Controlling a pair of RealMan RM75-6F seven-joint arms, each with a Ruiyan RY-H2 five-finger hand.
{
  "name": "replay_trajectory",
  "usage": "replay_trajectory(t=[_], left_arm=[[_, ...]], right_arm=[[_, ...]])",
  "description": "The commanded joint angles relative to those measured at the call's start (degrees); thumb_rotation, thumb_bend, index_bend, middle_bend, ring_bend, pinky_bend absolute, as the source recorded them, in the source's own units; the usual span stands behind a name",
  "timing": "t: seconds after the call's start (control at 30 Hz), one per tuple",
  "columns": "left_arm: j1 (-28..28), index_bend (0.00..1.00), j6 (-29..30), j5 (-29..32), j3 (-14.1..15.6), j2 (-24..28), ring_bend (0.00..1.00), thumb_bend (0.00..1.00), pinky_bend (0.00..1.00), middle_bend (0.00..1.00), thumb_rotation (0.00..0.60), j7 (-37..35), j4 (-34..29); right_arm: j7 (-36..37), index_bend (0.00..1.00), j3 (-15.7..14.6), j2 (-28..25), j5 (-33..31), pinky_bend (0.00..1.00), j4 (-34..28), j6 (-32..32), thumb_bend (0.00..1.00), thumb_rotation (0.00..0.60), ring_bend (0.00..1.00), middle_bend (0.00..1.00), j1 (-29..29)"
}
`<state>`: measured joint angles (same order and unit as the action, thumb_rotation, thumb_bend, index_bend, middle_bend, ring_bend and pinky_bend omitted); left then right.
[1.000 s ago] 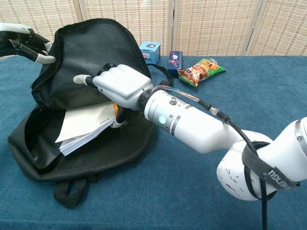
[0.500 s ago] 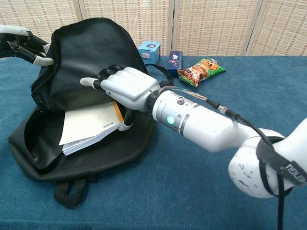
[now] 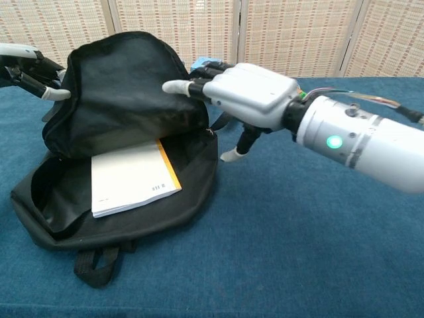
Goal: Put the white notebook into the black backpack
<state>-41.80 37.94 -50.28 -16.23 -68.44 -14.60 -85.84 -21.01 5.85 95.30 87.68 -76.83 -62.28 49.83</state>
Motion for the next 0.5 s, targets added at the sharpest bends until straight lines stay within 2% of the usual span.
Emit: replay_trajectory(t=[0.03,0.23,0.33,0.5], left_arm=[[0.39,0.64,1.09,-0.48,0.65,0.18,0.30,0.47,0.17,0.31,0.600,1.09,-1.18],[0.19,0.61,3.59,0.69,2.82,0.83,0.30,0.47,0.16,0.29,0.600,6.80,-4.31],[-0.19,0.56,2.95,1.57,3.94,1.92,0.29,0.47,0.15,0.28,0.600,8.97,-6.24],[-0.95,0.42,0.48,2.02,5.71,4.34,0.26,0.36,0.13,0.24,0.600,11.05,-9.01]], right_arm=[[-1.33,0.00,-1.69,-5.75,0.85,0.00,-6.09,-3.98,0.00,0.600,0.02,0.16,-3.99],[-1.58,0.00,-2.13,-13.15,0.84,0.00,-13.09,-8.57,0.00,0.600,0.02,0.17,-8.51],[-1.76,0.00,-2.13,-16.65,0.13,0.00,-15.55,-9.53,0.00,0.600,0.02,0.17,-10.24],[-1.65,0.00,-1.39,-20.50,-1.57,0.00,-17.12,-10.79,0.00,0.600,0.02,0.17,-12.59]])
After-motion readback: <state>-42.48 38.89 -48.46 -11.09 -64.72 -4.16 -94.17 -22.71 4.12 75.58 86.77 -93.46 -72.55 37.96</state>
